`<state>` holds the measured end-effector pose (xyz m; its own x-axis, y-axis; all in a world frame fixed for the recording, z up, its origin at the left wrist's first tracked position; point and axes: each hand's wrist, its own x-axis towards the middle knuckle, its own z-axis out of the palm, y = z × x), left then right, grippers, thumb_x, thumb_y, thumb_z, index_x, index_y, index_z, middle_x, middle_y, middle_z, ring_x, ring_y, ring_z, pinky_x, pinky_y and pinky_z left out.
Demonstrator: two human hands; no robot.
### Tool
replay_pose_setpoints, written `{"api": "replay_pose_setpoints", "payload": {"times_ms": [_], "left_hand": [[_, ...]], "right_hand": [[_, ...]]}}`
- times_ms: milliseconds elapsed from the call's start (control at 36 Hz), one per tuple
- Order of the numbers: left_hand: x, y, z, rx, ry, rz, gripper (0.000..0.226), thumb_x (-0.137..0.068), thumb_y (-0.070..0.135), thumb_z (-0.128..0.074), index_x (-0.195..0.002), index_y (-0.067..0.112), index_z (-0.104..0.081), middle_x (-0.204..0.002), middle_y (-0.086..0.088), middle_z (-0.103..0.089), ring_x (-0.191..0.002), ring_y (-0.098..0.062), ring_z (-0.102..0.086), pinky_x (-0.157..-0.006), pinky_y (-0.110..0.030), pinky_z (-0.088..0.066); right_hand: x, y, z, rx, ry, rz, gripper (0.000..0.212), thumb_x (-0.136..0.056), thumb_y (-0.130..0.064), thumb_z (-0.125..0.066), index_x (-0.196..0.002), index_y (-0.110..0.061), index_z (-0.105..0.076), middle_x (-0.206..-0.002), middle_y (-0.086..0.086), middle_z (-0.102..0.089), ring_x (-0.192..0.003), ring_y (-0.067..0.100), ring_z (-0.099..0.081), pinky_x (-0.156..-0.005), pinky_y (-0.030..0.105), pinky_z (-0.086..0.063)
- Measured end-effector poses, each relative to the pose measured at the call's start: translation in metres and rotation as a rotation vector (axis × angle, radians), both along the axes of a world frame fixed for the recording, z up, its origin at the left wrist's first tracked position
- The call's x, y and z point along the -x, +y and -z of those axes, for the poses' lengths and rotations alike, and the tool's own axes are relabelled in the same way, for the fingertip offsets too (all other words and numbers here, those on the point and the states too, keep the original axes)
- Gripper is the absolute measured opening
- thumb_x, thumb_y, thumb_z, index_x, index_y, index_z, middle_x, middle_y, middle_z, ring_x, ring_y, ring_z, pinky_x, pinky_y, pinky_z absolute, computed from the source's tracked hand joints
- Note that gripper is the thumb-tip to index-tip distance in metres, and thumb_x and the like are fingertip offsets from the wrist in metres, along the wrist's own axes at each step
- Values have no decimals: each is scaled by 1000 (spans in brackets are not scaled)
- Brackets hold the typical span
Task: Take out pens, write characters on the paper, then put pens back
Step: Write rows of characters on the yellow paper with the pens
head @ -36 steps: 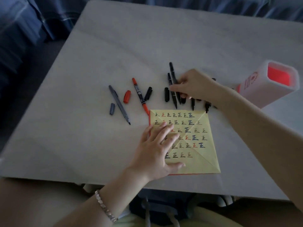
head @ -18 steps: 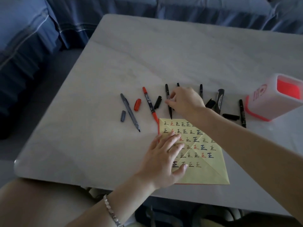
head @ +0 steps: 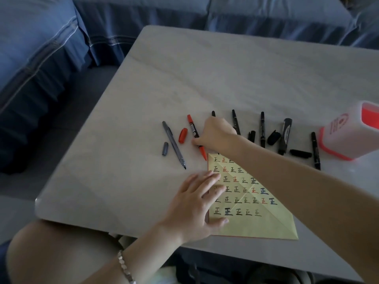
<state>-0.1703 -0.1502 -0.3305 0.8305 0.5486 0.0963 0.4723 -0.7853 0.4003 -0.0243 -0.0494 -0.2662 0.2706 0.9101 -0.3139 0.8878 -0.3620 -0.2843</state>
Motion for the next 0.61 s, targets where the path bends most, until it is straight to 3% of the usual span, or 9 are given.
{"api": "replay_pose_setpoints", "payload": {"times_ms": [111,278,389,472,528,611], "left_hand": [[-1,0,-1,-9,-6,-8,63,-80,62,-45,-128,22,-48,-143,-1,-41,-136,-17,-30,-109,-38,-17],[0,0,-3,-15,16,-7,63,-81,62,-43,-129,23,-46,-143,-1,-41,-135,-17,-31,-109,-39,-18],[0,-1,-4,-8,37,-3,64,-80,63,-43,-130,23,-46,-143,-2,-41,-135,-18,-31,-109,-39,-17],[0,0,-4,-4,69,-1,64,-80,63,-42,-131,23,-44,-144,-1,-39,-136,-17,-29,-109,-39,-16],[1,0,-4,-8,85,2,64,-80,62,-42,-132,24,-43,-145,-1,-38,-137,-16,-26,-110,-39,-15],[0,-2,-7,-13,94,4,62,-80,59,-42,-130,24,-42,-145,-1,-37,-137,-16,-24,-111,-41,-16]], "right_hand": [[0,-4,-3,-5,43,20,37,-74,-23,-66,-55,-11,-37,-56,1,-42,-49,13,-40,-40,21,-27],[-18,-23,-13,56,159,78,44,-74,-34,-65,-50,-12,-35,-46,-3,-32,-39,11,-31,-37,20,-24],[-36,-58,-33,90,409,171,33,-81,-32,-60,-60,-8,-50,-51,1,-43,-46,13,-36,-50,21,-34],[-54,-97,-41,-15,700,299,21,-80,-19,-58,-63,-7,-55,-52,0,-43,-46,11,-36,-47,17,-33],[-66,-124,-37,-158,830,362,26,-79,-10,-54,-55,-15,-47,-48,-3,-37,-43,10,-30,-40,15,-27],[-80,-164,-26,-403,786,482,27,-73,-1,-52,-54,-19,-44,-42,-9,-34,-42,10,-28,-39,15,-25]]}}
